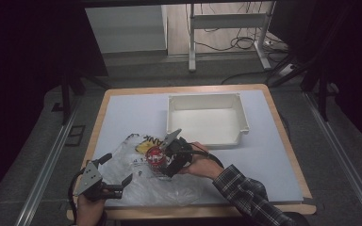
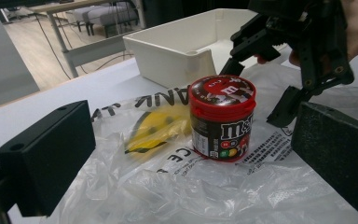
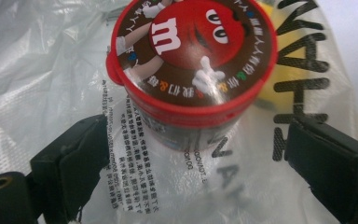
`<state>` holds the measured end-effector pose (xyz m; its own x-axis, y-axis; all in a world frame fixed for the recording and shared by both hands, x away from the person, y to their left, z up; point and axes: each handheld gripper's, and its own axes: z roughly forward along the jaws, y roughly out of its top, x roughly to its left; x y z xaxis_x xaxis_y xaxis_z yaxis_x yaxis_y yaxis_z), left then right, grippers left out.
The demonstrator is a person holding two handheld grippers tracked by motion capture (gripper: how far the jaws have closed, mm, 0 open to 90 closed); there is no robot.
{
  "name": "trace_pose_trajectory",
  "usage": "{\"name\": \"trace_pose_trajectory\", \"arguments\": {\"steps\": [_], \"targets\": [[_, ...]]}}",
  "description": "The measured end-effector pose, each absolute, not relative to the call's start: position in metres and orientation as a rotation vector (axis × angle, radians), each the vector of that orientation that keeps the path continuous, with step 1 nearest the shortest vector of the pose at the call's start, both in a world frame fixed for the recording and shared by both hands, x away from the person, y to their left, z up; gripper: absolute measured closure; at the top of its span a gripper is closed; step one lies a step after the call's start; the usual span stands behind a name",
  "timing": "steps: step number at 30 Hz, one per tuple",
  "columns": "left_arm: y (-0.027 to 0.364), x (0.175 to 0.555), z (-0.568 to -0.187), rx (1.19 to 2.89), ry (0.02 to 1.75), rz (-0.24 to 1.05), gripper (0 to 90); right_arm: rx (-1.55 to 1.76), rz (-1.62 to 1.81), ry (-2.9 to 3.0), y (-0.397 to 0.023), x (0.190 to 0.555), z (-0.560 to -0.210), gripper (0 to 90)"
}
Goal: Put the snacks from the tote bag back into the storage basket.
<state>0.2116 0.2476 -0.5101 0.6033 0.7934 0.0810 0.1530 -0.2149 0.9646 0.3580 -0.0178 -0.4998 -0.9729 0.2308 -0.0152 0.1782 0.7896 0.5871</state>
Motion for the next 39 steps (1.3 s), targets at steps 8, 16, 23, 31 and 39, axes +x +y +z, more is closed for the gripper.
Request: {"name": "trace_pose_trajectory", "arguments": {"steps": [8,16,23,31,39], "targets": [[0.248,0.212,-0.51,1.716,0.786,0.717,0.0,0.23,0.808,2.953,0.002,0.364,-0.505,9.8],[0.248,0.212,-0.51,1.717,0.786,0.721,0.0,0.175,0.759,2.968,0.017,0.367,-0.506,14.6],[0.249,0.212,-0.51,1.721,0.785,0.722,0.0,0.114,0.683,2.983,0.029,0.369,-0.503,19.9],[0.249,0.212,-0.51,1.723,0.785,0.722,0.0,0.083,0.625,3.0,0.04,0.371,-0.504,22.2],[0.249,0.211,-0.51,1.725,0.786,0.725,0.0,0.063,0.586,3.016,0.045,0.372,-0.503,24.4]]}}
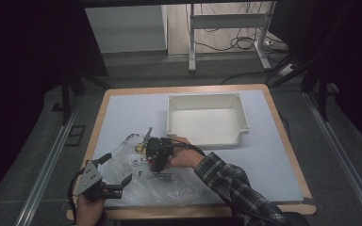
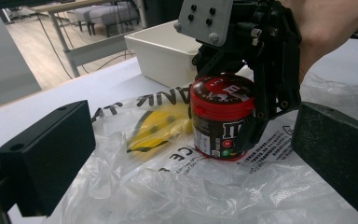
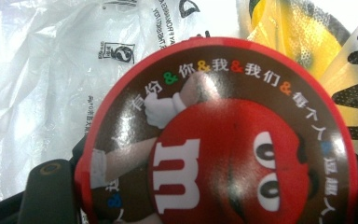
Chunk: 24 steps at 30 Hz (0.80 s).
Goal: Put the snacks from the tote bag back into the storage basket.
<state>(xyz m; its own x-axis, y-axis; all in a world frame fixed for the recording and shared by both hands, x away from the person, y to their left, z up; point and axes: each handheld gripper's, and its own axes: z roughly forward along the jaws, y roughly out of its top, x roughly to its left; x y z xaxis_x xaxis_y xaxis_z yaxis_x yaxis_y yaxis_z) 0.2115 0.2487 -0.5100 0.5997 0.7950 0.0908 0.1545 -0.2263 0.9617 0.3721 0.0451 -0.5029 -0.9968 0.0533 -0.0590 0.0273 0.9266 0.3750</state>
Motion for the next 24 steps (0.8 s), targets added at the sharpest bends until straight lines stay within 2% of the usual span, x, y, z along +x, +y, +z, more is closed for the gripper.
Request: {"name": "trace_pose_trajectory", "arguments": {"steps": [24], "targets": [[0.247,0.211,-0.51,1.74,0.786,0.737,0.0,0.061,0.647,3.032,0.038,0.369,-0.49,25.7]]}}
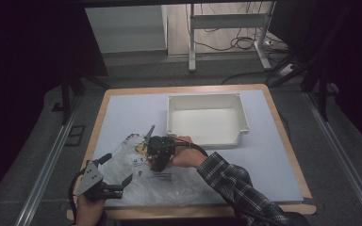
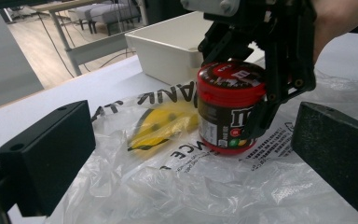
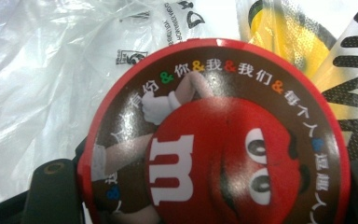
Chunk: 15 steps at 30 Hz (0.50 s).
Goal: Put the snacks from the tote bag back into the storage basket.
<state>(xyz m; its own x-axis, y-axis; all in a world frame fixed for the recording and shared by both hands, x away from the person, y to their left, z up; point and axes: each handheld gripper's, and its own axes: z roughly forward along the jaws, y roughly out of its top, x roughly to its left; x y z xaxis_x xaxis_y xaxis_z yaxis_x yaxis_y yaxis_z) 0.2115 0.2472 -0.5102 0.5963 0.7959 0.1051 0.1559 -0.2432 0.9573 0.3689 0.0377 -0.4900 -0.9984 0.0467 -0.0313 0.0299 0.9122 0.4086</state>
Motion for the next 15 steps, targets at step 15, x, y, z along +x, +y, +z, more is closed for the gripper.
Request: {"name": "trace_pose_trajectory", "arguments": {"steps": [15], "targets": [[0.2469,0.2115,-0.5102,1.744,0.786,0.74,0.0,0.062,0.672,3.031,0.027,0.3648,-0.4809,25.7]]}}
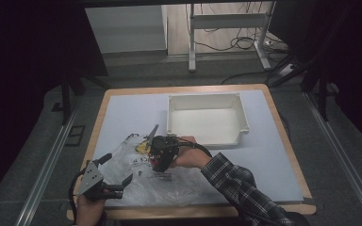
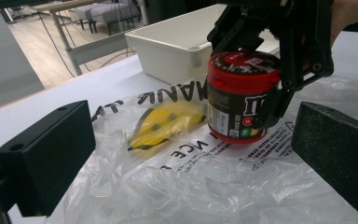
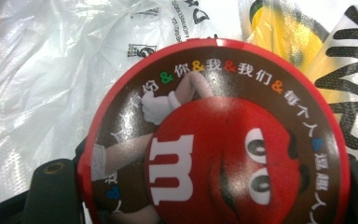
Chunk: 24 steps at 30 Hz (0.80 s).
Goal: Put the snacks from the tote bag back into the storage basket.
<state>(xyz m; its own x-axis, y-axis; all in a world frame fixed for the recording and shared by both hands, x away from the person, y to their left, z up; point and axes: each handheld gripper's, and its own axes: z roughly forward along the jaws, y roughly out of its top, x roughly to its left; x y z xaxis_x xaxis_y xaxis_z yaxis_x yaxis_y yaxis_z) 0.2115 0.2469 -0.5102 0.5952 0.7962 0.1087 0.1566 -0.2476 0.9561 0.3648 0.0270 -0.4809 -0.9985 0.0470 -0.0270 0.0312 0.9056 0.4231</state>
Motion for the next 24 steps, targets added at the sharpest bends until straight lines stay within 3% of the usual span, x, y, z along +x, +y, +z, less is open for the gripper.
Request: {"name": "trace_pose_trajectory", "arguments": {"steps": [24], "targets": [[0.246,0.212,-0.51,1.746,0.785,0.74,0.0,0.075,0.691,3.016,0.008,0.363,-0.468,25.7]]}}
